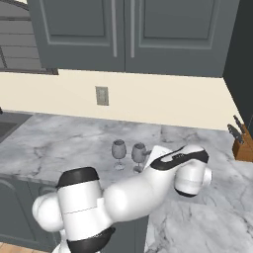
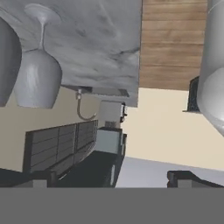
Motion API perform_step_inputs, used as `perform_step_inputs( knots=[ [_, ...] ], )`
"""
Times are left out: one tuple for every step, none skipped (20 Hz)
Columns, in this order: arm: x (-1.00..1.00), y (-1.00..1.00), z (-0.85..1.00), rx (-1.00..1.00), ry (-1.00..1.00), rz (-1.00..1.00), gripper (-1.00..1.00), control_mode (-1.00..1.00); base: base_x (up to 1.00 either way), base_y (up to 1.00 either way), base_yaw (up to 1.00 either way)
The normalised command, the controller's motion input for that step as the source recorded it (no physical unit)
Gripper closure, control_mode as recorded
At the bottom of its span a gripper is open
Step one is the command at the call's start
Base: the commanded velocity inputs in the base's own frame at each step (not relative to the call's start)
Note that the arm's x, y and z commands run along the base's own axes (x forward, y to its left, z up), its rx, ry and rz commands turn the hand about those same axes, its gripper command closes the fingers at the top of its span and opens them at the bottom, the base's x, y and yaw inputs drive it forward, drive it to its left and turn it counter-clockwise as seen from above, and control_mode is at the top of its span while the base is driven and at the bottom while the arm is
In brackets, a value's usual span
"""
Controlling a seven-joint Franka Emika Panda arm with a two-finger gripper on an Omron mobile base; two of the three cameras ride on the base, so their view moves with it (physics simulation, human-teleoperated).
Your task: Retrieve the wine glasses from the counter and place one next to each plate.
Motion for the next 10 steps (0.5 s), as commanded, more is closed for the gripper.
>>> perform_step_inputs(
  knots=[
    [0.3, -0.07, -0.28, 0.0, 0.05, -0.04, -1.0, -1.0, 0.0, 0.0, 0.0],
    [0.29, -0.08, -0.26, 0.0, 0.09, -0.05, -1.0, -1.0, 0.0, 0.0, 0.0],
    [0.28, -0.07, -0.26, 0.0, 0.11, -0.06, -1.0, -1.0, 0.0, 0.0, 0.0],
    [0.24, -0.04, -0.24, 0.0, 0.13, -0.08, -1.0, -1.0, 0.0, 0.0, 0.0],
    [0.21, 0.0, -0.19, 0.0, 0.13, -0.11, -1.0, -1.0, 0.0, 0.0, 0.0],
    [0.21, 0.0, -0.18, 0.0, 0.11, -0.1, -1.0, -1.0, 0.0, 0.0, 0.0],
    [0.16, 0.0, -0.16, 0.0, 0.08, -0.09, -1.0, -1.0, 0.0, 0.0, 0.0],
    [0.13, 0.0, -0.18, 0.0, 0.07, -0.09, -1.0, -1.0, 0.0, 0.0, 0.0],
    [0.11, 0.0, -0.17, 0.0, 0.04, -0.1, -1.0, -1.0, 0.0, 0.0, 0.0],
    [0.09, 0.0, -0.16, -0.02, 0.01, -0.12, -1.0, -1.0, 0.0, 0.0, 0.0]
  ],
)
